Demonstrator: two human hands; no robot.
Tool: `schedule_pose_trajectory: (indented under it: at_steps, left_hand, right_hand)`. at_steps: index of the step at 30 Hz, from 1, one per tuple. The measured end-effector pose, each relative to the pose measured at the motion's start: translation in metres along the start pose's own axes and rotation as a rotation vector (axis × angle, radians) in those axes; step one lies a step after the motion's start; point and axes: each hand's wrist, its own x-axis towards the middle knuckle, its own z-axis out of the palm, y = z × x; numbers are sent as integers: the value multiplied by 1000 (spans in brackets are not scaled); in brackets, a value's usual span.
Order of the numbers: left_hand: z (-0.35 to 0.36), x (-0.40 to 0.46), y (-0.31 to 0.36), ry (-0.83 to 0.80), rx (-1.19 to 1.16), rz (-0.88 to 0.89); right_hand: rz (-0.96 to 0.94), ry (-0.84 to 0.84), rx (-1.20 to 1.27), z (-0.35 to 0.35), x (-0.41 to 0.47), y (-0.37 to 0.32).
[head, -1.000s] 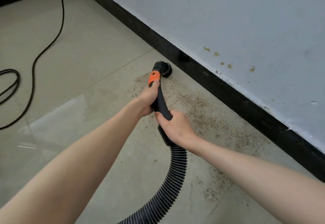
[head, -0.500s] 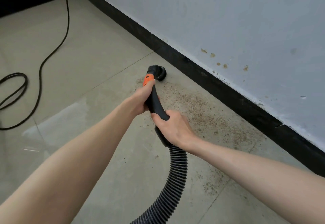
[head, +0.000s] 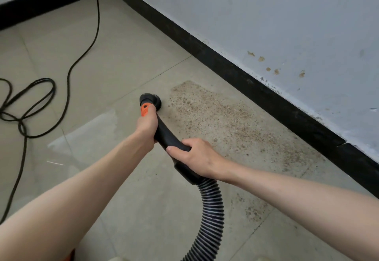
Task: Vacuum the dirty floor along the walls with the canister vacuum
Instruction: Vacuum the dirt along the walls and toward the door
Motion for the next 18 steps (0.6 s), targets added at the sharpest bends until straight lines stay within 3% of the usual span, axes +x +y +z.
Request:
schedule_pose_trajectory:
  at_steps: [12, 18]
  left_hand:
    - [29, 12, 10, -181, 10, -59]
    - [54, 28, 25, -191, 1, -34]
  right_hand:
    - [62, 111, -49, -16, 12, 5]
    - [80, 152, -50, -30, 33, 8]
